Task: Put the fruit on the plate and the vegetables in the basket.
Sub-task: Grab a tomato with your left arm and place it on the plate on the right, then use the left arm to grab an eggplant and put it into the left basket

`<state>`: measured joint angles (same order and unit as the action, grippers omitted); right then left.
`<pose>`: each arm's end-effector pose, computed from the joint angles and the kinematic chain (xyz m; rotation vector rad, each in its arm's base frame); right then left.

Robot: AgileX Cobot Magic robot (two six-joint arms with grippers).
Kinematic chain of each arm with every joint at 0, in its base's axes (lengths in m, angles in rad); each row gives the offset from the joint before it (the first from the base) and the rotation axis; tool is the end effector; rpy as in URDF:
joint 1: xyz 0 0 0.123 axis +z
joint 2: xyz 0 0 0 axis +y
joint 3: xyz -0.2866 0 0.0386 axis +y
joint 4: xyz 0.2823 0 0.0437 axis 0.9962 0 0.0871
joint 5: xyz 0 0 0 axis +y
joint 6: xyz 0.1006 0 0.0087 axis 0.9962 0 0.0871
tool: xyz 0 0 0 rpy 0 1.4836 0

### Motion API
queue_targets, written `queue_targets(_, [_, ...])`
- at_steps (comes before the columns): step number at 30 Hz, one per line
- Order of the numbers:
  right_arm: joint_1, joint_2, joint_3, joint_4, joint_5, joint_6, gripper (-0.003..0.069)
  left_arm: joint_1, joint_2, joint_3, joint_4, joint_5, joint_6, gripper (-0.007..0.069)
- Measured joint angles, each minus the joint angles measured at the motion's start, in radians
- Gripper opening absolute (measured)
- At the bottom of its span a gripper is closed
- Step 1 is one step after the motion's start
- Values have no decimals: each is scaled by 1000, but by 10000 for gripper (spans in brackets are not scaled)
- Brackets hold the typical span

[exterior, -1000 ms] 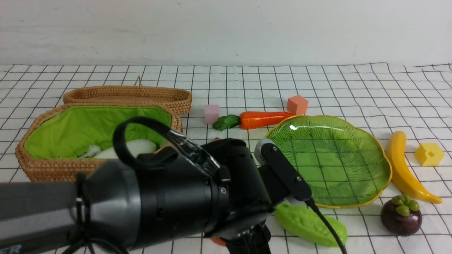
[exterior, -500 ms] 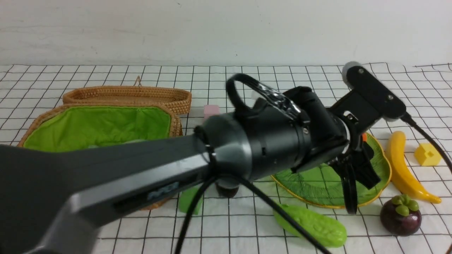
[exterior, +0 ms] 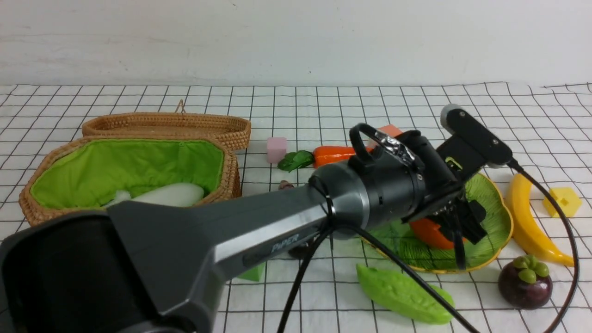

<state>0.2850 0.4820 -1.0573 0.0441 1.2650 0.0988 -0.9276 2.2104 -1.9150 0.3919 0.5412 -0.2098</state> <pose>0.0565 0.0210 0.4231 -0.2128 2.1749 0.2718 0.3515 -0.4358 0.2245 1.0591 2.0153 -0.1941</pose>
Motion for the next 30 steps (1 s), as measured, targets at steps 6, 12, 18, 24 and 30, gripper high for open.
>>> queue_targets(6, [0,0,0,1,0,0,162,0,-174,0,-95,325,-1,594])
queue_targets(12, [0,0,0,48,-1,-5,167,0,-322,-9,-123,644,-50,216])
queue_targets(18, [0,0,0,125,-3,-57,173,39,-320,43,-176,693,-80,-13])
queue_targets(24, [0,0,0,140,-3,-86,180,200,-240,95,-276,697,-120,57])
queue_targets(30, [0,0,0,140,-6,-87,183,272,-125,100,-283,669,-155,349])
